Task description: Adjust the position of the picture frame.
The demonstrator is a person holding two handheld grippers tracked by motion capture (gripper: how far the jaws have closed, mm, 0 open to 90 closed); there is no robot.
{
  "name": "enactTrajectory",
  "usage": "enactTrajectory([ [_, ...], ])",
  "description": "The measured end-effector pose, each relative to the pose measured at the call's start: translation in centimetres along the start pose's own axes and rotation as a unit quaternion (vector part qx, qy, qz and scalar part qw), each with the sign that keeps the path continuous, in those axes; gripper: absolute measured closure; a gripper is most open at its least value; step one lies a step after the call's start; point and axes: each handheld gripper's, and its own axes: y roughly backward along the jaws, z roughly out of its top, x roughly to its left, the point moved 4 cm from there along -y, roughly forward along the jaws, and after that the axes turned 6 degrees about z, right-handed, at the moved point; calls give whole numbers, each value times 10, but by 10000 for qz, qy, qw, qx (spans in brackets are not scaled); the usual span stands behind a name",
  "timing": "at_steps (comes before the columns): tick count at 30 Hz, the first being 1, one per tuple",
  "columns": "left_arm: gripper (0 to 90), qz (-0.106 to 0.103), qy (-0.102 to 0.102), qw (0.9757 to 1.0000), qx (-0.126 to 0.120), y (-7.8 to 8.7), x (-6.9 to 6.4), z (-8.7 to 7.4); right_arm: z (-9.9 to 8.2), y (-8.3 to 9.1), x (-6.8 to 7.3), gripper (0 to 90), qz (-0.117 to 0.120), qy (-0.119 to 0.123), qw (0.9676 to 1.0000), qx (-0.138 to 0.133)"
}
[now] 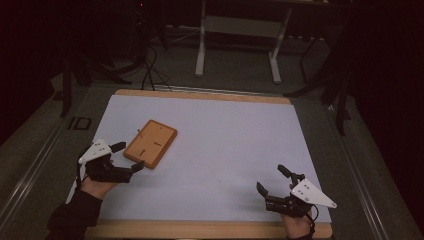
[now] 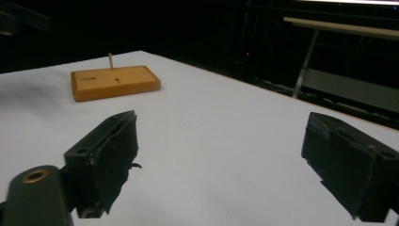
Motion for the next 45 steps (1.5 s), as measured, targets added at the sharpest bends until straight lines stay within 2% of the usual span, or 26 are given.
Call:
enactTrajectory([
  [2, 25, -21, 24, 10000, 4, -3, 2, 1, 0, 0, 0, 102, -11, -33, 10000, -33],
  [6, 39, 215, 47, 9997, 145, -17, 14, 1, 1, 0, 1, 102, -16, -37, 10000, -38],
  [7, 62, 331, 73, 9993, 152, -22, 20, 1, 1, 0, 2, 102, 28, -43, 10000, -46],
  [8, 74, 331, 73, 9993, 152, -22, 20, 1, 2, 0, 2, 102, 6, -25, 10000, -61],
  [11, 110, 548, 40, 9983, 177, -31, 29, -1, 2, 0, 3, 102, -7, 37, 10000, -46],
  [15, 152, 732, 149, 9969, 252, -41, 43, -5, 2, 0, 3, 102, -48, 66, 10000, -28],
  [17, 170, 766, 182, 9963, 334, -47, 49, -7, 3, 1, 3, 102, -93, 78, 9999, -47],
  [18, 187, 869, 144, 9951, 457, -52, 54, -8, 3, 1, 4, 102, -66, 79, 9999, -100],
  [20, 263, 883, 112, 9949, 475, -54, 55, -9, 4, 2, 4, 102, -110, 78, 9999, -95],
  [22, 280, 925, 63, 9937, 628, -61, 58, -11, 3, 1, 3, 102, -96, 77, 9999, -86],
  [25, 317, 993, 178, 9915, 824, -73, 68, -15, 1, 0, 2, 102, -140, 31, 9999, -23],
  [26, 329, 1036, 147, 9907, 872, -75, 69, -16, 1, 0, 2, 103, -122, 23, 9999, -27],
  [29, 348, 1042, 170, 9897, 963, -81, 71, -18, 1, 0, 2, 103, -129, 18, 9999, -22],
  [33, 405, 1156, 246, 9861, 1164, -92, 74, -22, 0, -2, 2, 103, -78, -1, 10000, 37],
  [34, 426, 1196, 213, 9856, 1175, -94, 75, -22, -1, -2, 2, 103, -56, -13, 10000, 41],
  [35, 478, 1214, 199, 9856, 1161, -95, 75, -22, -1, -2, 2, 103, -45, -4, 10000, 54],
  [42, 597, 1296, 121, 9843, 1195, -103, 75, -20, -2, -3, 1, 104, -15, -59, 9999, 81],
  [45, 645, 1277, 175, 9839, 1235, -107, 75, -20, -3, -3, 0, 105, -13, -77, 9999, 89],
])
